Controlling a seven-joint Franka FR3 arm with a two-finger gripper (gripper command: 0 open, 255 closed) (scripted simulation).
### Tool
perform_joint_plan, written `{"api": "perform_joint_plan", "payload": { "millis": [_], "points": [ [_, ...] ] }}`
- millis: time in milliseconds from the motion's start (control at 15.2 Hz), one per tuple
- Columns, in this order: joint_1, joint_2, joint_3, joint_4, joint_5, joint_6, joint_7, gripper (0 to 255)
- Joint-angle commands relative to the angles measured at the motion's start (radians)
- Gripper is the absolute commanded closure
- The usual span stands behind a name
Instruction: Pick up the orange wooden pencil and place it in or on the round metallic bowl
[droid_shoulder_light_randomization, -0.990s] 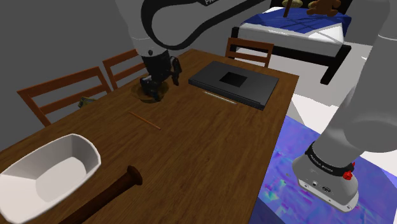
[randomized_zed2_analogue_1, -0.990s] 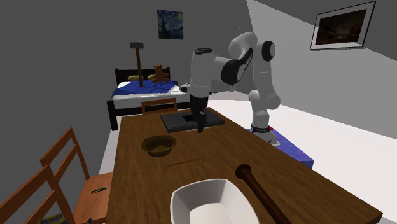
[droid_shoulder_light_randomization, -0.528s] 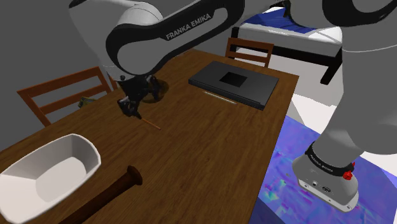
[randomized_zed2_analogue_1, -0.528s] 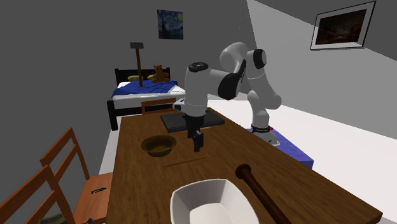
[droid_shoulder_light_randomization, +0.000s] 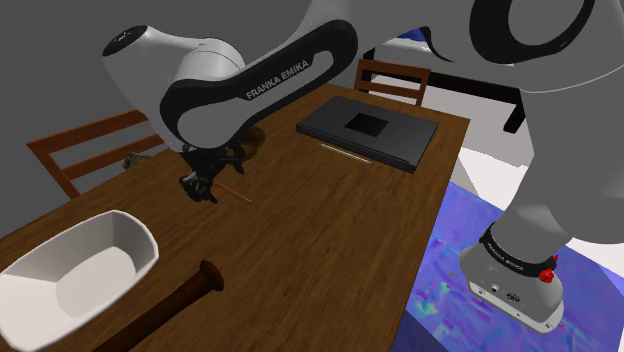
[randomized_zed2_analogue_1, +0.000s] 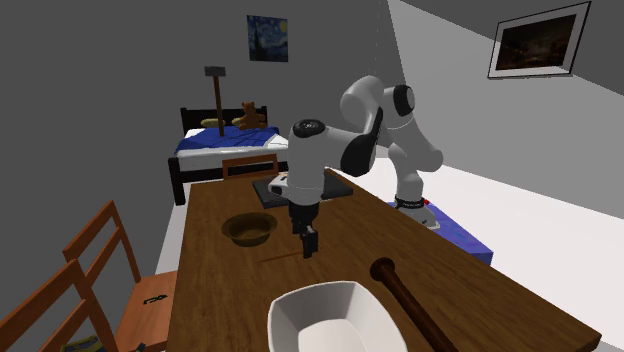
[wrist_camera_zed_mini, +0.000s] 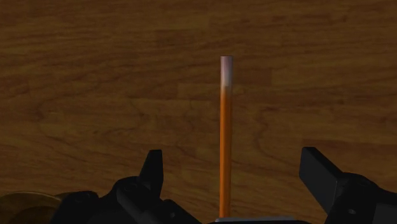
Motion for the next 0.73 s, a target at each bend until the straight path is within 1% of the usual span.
{"api": "perform_joint_plan", "payload": {
  "millis": [0, 528, 594, 660],
  "points": [
    [-0.007, 0.005, -0.004, -0.027, -0.006, 0.031, 0.005, 0],
    [-0.007, 0.005, -0.004, -0.027, -0.006, 0.031, 0.005, 0],
    [-0.007, 0.005, -0.004, -0.027, -0.006, 0.031, 0.005, 255],
    [-0.007, 0.005, -0.004, -0.027, -0.006, 0.031, 0.005, 255]
  ]
}}
